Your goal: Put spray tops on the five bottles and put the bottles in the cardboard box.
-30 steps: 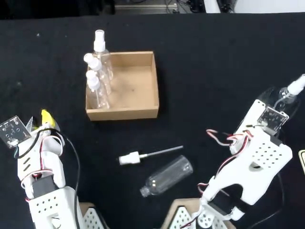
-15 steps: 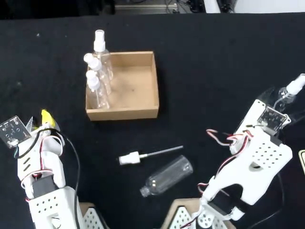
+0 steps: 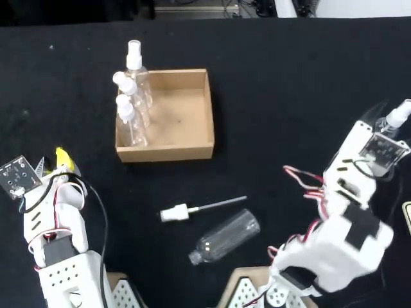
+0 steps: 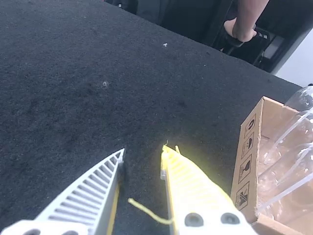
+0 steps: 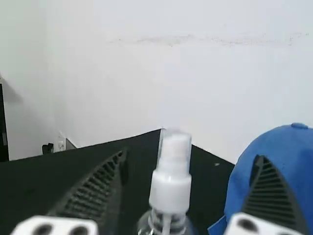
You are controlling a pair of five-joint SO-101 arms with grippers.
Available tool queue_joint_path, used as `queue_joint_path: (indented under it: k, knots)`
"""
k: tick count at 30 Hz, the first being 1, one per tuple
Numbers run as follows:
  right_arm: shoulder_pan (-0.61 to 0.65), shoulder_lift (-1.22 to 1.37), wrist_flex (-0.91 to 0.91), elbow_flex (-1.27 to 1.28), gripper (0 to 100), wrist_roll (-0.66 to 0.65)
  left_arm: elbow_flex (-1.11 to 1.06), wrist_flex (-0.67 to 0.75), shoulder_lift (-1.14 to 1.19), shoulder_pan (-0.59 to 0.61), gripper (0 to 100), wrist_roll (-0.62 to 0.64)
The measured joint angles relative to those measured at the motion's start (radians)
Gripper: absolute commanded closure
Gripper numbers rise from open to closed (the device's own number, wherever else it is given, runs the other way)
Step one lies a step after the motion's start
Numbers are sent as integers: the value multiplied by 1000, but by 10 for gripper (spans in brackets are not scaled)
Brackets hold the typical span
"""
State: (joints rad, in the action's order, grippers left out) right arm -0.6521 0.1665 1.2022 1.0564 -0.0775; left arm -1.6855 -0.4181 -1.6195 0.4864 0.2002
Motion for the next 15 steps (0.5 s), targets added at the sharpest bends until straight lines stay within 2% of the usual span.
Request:
queue_joint_path:
  k: [8, 15]
  knots:
    - [0, -402, -351, 3, 673, -2, 0, 0, 0, 0, 898, 0]
    - [0, -681, -385, 109, 673, -5, 0, 0, 0, 0, 898, 0]
